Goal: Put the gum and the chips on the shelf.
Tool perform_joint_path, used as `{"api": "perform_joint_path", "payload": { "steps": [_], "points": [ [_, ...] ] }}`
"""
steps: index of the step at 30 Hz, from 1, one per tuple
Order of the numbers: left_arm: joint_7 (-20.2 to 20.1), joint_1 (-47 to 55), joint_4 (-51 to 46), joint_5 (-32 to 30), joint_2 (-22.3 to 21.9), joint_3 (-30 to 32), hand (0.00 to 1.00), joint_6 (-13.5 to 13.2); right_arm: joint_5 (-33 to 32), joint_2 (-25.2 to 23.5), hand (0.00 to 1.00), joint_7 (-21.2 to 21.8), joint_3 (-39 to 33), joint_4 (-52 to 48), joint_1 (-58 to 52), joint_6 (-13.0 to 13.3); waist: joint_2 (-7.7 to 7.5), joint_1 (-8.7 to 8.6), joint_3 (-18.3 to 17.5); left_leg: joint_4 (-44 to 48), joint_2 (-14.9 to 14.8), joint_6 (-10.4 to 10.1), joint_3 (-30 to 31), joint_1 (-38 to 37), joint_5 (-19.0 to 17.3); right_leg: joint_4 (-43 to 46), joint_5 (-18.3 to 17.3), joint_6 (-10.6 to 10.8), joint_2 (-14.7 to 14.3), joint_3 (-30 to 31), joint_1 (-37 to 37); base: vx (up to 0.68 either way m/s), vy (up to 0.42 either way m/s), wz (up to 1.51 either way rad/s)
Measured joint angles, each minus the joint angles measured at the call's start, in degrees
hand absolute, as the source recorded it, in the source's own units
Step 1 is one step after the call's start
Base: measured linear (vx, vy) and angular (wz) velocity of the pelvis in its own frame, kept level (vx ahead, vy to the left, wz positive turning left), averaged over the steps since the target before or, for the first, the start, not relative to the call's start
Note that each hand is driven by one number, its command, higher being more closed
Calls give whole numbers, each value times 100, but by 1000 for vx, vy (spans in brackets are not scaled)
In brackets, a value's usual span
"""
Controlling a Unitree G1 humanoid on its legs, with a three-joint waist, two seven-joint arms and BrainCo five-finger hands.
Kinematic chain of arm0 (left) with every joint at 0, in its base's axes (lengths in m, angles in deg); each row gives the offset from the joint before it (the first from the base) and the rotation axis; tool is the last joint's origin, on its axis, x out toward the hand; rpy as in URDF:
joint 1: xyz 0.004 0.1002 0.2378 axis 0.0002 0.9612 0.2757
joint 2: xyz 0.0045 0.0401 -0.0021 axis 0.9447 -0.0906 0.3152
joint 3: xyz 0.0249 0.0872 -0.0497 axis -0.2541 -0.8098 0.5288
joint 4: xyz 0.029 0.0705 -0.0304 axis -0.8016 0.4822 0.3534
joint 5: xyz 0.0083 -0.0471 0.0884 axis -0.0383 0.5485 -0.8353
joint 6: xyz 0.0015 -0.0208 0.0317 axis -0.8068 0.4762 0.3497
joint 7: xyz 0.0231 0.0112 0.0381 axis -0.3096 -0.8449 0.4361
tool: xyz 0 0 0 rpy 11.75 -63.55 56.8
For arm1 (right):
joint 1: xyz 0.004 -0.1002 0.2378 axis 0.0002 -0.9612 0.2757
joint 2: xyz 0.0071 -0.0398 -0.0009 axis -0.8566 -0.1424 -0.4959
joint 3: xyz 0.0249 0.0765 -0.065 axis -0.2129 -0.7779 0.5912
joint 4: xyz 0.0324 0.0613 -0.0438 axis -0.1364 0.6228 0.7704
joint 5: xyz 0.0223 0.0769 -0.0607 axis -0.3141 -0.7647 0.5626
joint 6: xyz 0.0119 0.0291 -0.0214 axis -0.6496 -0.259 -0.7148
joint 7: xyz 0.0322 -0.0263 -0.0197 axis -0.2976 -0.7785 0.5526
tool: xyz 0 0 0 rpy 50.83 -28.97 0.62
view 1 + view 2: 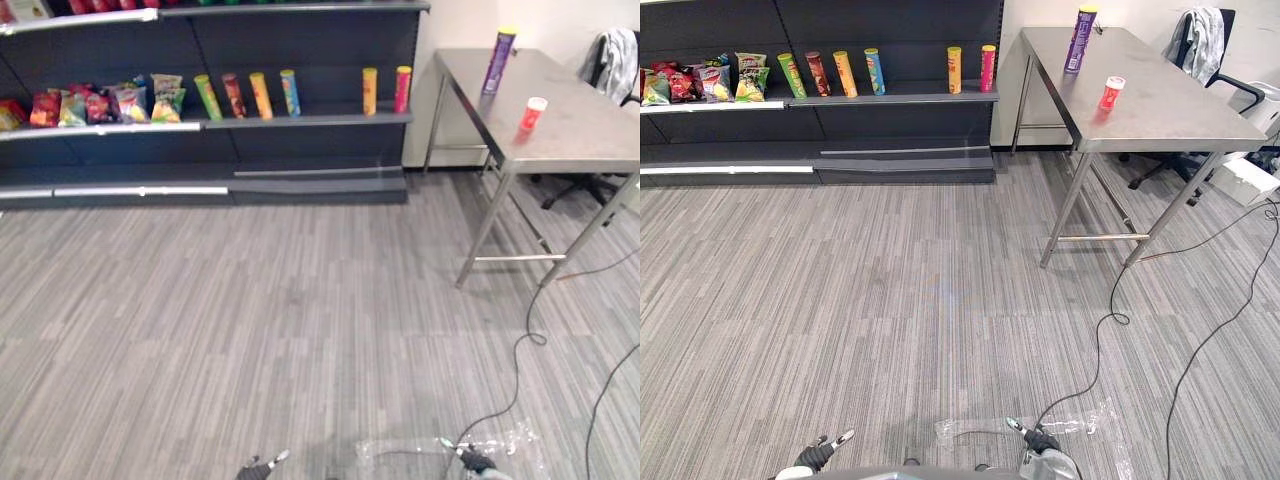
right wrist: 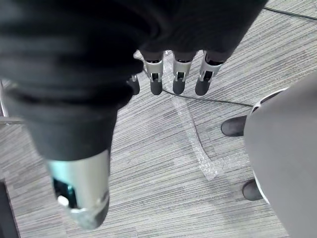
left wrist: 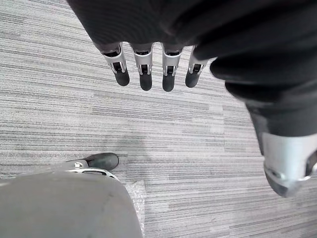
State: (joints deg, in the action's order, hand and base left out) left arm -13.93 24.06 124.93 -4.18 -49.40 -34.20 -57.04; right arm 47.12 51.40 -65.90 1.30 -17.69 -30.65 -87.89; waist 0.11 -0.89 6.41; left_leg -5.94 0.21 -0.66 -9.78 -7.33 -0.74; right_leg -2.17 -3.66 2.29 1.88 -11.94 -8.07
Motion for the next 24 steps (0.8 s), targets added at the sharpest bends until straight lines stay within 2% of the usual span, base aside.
{"api": "perform_joint_path", "payload": {
  "steps": [8, 24],
  "points": [
    [57, 45, 0, -75, 11, -15, 0, -20, -2, -28, 0, -12, -25, 6, -50, 3, -34, -30, 15, -4, 36, 0, 26, -30, 0, -34, 2, 4, 33, -42, -55, -1, 0, 2],
    [149, 35, -4, -299, 136, -457, 0, -34, -3, -34, 0, -12, 199, 9, -68, 61, -83, -39, 18, -6, 42, 1, 88, -74, -1, -81, 1, 4, 28, -106, -131, -6, -6, 2]
  ]
}}
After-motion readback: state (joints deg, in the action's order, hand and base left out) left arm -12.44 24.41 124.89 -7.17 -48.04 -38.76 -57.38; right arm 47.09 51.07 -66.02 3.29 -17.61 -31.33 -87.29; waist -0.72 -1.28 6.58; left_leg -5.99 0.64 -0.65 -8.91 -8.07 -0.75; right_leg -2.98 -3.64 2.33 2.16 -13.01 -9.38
